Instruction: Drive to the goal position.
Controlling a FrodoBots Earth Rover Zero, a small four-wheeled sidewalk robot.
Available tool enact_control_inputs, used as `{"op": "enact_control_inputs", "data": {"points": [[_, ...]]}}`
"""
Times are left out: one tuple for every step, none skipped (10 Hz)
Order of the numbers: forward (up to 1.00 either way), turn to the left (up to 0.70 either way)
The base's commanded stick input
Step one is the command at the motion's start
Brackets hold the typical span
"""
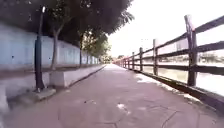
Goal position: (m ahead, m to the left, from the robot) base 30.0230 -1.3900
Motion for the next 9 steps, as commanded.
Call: {"op": "enact_control_inputs", "data": {"points": [[0.98, 0.01], [0.98, 0.01], [0.98, 0.01], [0.98, 0.01], [0.98, 0.01], [0.98, 0.01], [0.98, 0.01], [0.98, 0.01], [0.98, 0.01]]}}
